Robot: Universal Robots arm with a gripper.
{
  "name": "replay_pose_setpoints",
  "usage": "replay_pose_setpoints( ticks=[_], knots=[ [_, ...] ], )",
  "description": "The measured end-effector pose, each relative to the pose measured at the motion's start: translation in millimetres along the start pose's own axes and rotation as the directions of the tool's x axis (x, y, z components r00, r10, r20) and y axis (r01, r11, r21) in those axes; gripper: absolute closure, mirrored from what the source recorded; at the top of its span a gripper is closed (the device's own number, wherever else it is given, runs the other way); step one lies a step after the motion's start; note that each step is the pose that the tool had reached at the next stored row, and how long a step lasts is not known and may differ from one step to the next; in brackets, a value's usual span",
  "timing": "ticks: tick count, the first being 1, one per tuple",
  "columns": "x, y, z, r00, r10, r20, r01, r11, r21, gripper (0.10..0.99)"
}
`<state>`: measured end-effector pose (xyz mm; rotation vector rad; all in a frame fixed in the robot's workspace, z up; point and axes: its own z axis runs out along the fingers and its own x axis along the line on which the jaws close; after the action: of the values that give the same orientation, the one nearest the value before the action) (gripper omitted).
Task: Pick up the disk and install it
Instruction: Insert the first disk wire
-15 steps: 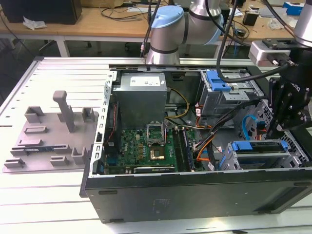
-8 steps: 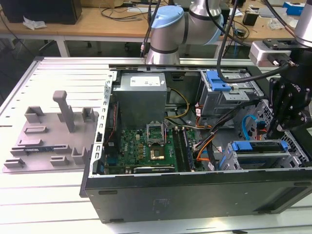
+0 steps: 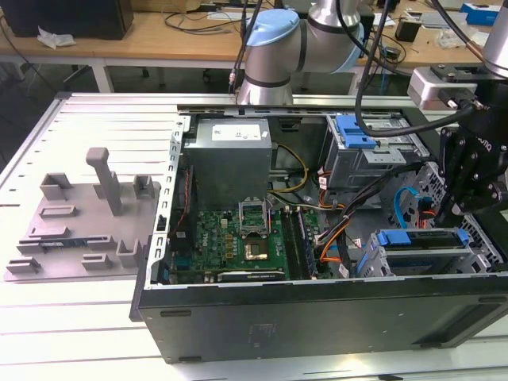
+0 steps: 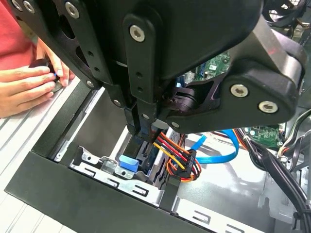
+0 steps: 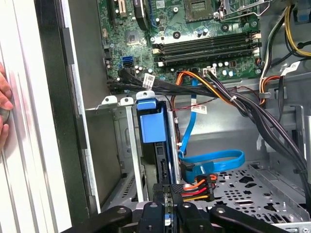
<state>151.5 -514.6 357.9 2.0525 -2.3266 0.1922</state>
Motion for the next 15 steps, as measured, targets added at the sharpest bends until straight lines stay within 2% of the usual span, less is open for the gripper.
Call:
replay_pose_setpoints(
  ticks=[5,9,12,13,14,15],
  knots=[
    [-0.1,-1.5,0.2,0.9998,-0.020,0.0026,0.020,0.9998,-0.007,0.918],
    [0.0,-1.6,0.1,0.9987,-0.050,0.0079,0.050,0.9987,-0.007,0.918],
    [0.1,-1.6,0.1,0.9974,-0.068,0.0236,0.068,0.9976,-0.010,0.918],
    [0.2,-1.7,0.2,0.9971,-0.068,0.0334,0.069,0.9976,-0.011,0.918],
    [0.9,-1.9,0.3,0.9965,-0.068,0.0489,0.069,0.9976,-0.013,0.918],
    [2.5,-2.3,0.5,0.9962,-0.068,0.0543,0.069,0.9975,-0.014,0.918]
  ],
)
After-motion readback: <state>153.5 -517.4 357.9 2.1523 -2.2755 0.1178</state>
